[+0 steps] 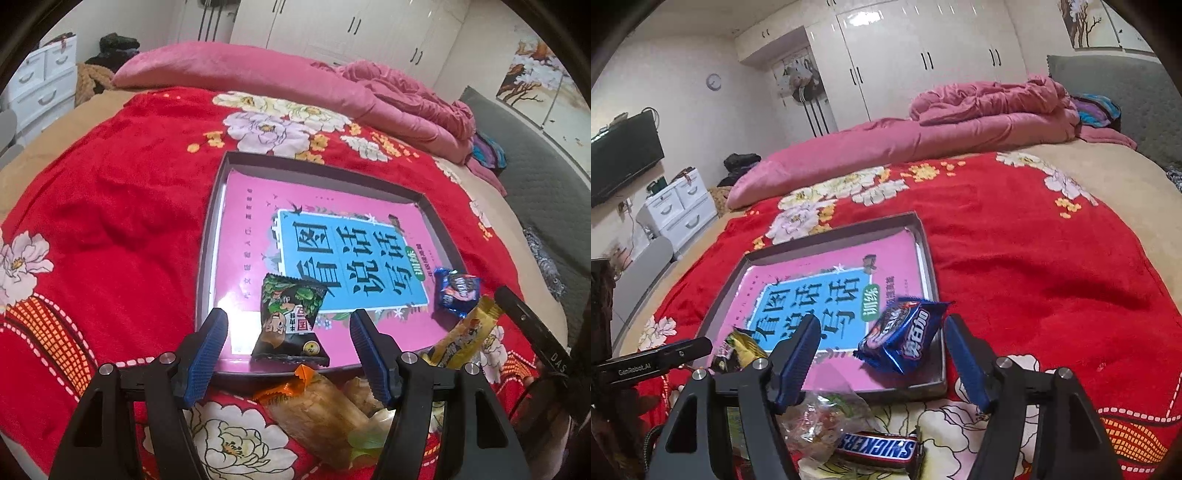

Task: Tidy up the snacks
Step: 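Move both open tools back toward the remaining snack pile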

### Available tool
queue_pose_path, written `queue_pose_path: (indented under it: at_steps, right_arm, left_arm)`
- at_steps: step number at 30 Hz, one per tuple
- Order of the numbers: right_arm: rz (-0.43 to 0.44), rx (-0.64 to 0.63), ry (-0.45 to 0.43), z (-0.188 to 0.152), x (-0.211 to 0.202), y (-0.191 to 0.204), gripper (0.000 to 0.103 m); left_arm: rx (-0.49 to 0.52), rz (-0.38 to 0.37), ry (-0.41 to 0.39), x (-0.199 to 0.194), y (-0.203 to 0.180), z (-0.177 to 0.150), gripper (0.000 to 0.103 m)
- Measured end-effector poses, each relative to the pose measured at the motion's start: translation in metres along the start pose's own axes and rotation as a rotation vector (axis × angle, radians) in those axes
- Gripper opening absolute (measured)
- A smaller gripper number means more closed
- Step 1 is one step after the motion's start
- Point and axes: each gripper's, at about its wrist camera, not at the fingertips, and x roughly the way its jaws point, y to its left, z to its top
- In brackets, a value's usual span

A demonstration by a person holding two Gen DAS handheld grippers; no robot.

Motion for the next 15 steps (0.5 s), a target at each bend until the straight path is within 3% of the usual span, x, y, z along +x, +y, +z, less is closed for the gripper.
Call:
queue_pose_path:
  at_steps: [3, 15]
  right_arm:
    - [0.011, -0.003, -0.008, 0.000, -0.003, 0.002, 0.073]
    - [0.034, -0.013, -0.018, -0.002, -0.015, 0.004, 0.074]
  left_arm:
    - [-0.013, -0.013, -0.017, -0.005, 0.002, 0.002, 0.076]
    - [0.002, -0.027, -0.031, -0.017, 0.007, 0.000, 0.077]
